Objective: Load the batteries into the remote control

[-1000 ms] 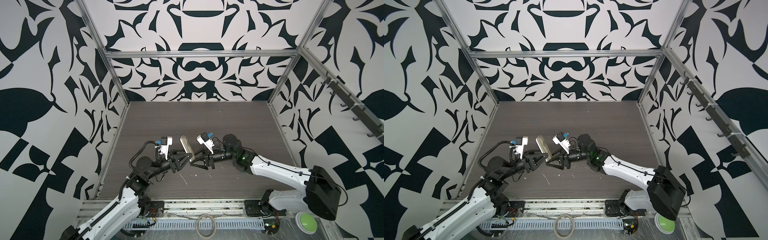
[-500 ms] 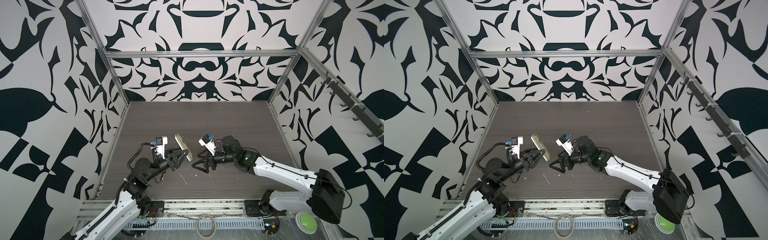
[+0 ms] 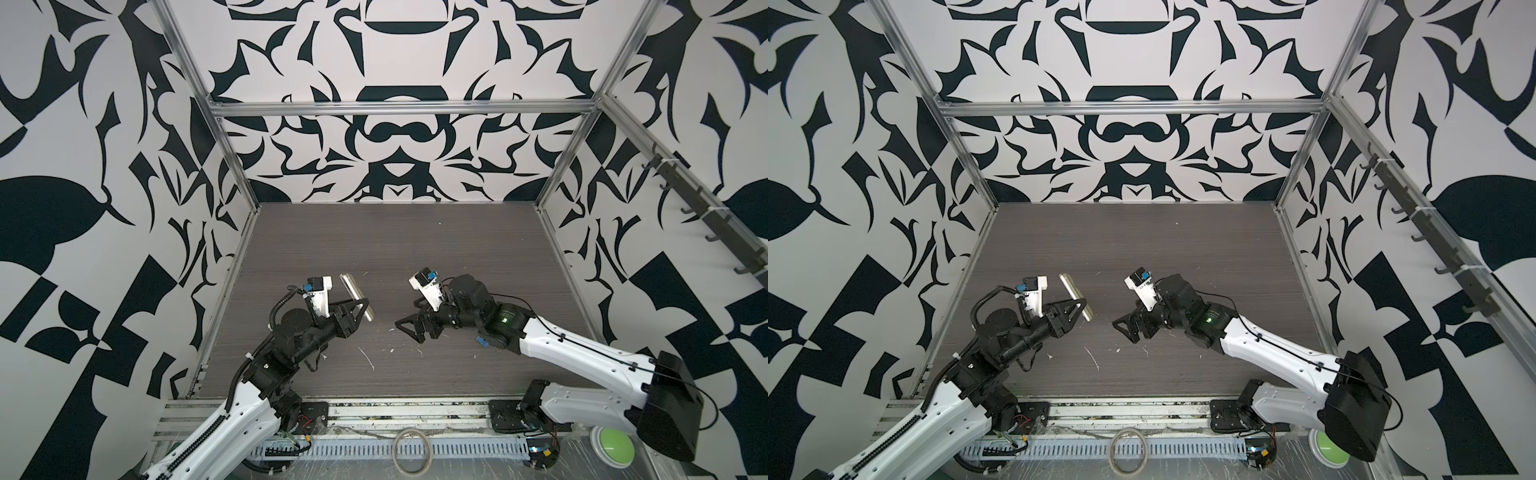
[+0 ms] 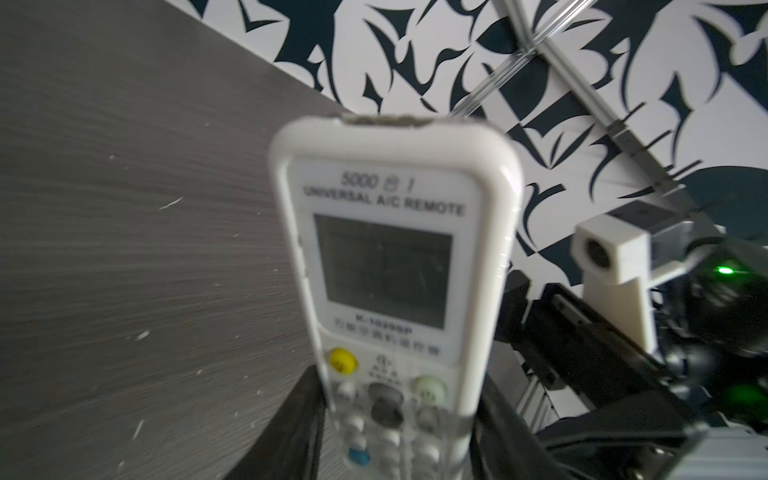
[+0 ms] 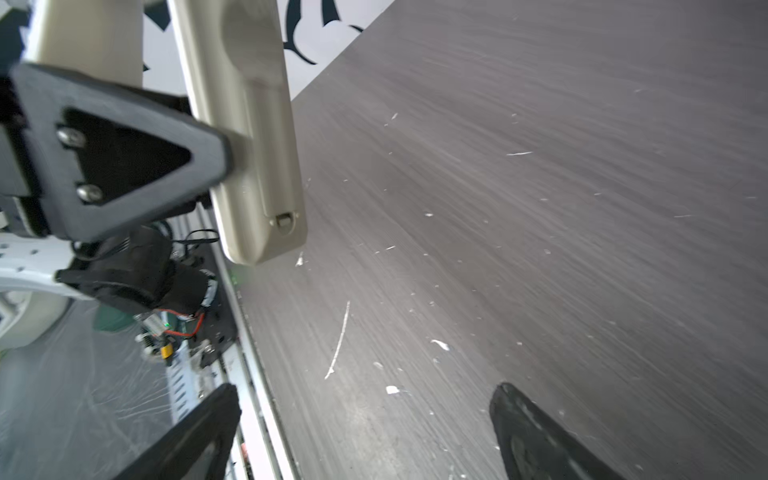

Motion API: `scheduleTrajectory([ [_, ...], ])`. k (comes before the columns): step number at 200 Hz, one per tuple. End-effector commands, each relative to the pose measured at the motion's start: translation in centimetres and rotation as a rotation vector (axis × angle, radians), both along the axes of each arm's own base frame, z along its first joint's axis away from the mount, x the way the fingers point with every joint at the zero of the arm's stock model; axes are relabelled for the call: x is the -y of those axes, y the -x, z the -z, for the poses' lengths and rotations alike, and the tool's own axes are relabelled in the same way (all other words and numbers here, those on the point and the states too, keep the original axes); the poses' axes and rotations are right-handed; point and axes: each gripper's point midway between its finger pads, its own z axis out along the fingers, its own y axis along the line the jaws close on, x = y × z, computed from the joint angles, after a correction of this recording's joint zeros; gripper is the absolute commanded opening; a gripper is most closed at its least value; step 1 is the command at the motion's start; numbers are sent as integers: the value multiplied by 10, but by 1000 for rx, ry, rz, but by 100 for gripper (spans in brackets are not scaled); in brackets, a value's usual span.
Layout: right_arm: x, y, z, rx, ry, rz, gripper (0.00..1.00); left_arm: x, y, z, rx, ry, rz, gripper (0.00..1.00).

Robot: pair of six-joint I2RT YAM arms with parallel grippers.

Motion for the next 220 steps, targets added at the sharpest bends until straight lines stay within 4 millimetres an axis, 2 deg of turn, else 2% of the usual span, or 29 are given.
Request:
scheduleTrajectory([
  [1, 10, -13, -10, 61, 19, 69, 98, -9, -8, 4, -28, -64, -64, 0],
  [29, 13, -17, -5, 55, 34, 89, 98, -16, -12, 26, -100, -134, -103, 0],
  [127, 20, -22, -3, 56, 44, 124, 98, -17, -13, 89, -314, -238, -135, 0],
  [220, 18, -26, -1, 45, 43, 130, 97, -19, -10, 117, -414, -275, -159, 0],
])
